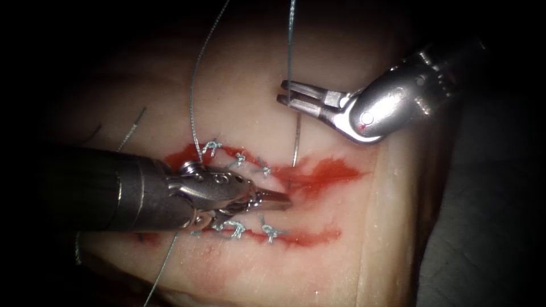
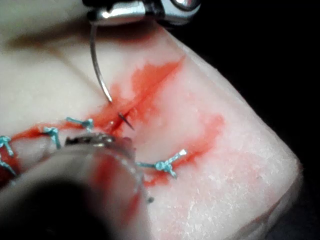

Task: Wound Closure

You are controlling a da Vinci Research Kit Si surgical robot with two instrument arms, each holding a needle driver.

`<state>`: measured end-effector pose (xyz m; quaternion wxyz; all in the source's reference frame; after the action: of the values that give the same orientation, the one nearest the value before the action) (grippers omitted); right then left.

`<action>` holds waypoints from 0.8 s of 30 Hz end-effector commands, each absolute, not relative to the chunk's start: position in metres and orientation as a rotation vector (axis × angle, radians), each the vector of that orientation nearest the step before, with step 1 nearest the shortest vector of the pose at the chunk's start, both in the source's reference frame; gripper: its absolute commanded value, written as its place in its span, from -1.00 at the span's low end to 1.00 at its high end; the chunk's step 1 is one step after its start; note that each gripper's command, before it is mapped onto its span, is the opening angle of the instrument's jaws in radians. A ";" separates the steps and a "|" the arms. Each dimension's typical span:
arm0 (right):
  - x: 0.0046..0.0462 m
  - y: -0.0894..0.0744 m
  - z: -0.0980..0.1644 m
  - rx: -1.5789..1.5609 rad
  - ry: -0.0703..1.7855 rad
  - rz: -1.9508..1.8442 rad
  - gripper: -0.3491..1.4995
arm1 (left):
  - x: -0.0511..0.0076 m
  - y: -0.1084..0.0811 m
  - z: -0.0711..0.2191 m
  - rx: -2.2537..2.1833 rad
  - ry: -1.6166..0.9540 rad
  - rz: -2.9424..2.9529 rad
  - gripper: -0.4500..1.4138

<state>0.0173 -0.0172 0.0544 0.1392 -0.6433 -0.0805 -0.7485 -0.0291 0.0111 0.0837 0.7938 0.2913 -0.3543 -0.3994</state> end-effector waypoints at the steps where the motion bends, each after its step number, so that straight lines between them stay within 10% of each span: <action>1: 0.0180 -0.017 0.055 -1.865 -0.209 -2.157 -1.00 | -0.0295 0.011 0.084 0.629 -0.764 -0.858 -0.96; 14: 0.0170 -0.017 0.057 -1.756 0.112 -2.010 -1.00 | -0.0284 0.012 0.083 0.643 -0.760 -0.788 -0.21; 24: 0.0159 -0.017 0.059 -1.654 0.296 -1.836 -1.00 | -0.0279 0.014 0.080 0.681 -0.871 -0.520 -0.13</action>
<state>0.0149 -0.0164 0.0586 0.3309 -0.6269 0.1226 -0.6946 -0.0274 0.0144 0.0796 0.8282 0.3051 -0.4215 -0.2080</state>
